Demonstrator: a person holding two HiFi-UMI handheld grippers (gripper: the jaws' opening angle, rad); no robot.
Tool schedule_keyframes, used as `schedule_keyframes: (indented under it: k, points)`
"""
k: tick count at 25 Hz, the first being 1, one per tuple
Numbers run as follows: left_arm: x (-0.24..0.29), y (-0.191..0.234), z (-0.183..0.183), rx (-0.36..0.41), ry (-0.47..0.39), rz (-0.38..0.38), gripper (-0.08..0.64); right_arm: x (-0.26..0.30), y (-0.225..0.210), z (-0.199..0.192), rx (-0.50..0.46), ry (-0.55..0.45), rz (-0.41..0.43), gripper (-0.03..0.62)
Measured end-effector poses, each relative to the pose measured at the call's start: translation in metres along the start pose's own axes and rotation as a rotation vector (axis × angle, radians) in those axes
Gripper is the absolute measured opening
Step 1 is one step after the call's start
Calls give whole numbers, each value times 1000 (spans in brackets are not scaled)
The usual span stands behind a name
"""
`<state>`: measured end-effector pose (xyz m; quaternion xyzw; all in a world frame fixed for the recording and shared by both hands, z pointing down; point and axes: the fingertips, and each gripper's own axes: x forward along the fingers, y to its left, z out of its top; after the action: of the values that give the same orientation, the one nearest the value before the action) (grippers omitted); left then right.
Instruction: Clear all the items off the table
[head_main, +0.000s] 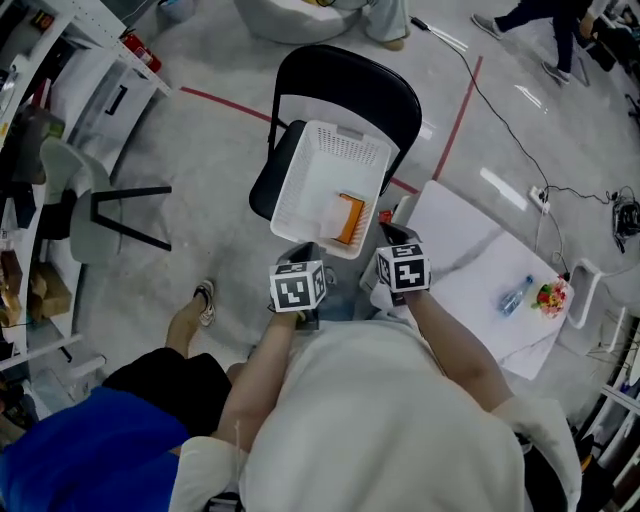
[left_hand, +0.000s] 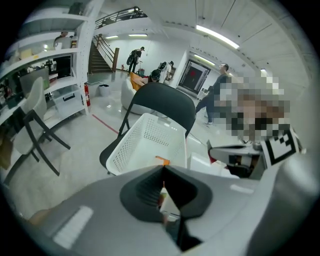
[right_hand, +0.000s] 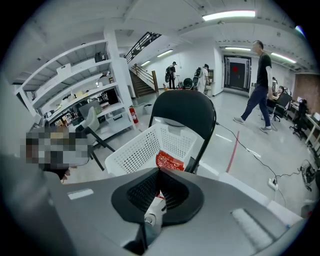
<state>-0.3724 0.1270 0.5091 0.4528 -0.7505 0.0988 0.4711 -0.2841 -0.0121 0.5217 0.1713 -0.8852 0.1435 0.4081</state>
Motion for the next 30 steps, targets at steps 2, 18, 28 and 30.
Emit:
schedule_keyframes:
  k: [2, 18, 28, 30]
  points:
    - [-2, 10, 2, -12, 0, 7, 8, 7, 10, 8, -9, 1, 12, 5]
    - [19, 63, 18, -70, 42, 24, 8, 71, 48, 32, -25, 71, 56, 5]
    - [41, 76, 28, -92, 57, 14, 9, 103, 51, 29, -1, 127, 58, 5]
    - [45, 78, 29, -96, 59, 15, 9, 110, 50, 29, 0, 135, 59, 5]
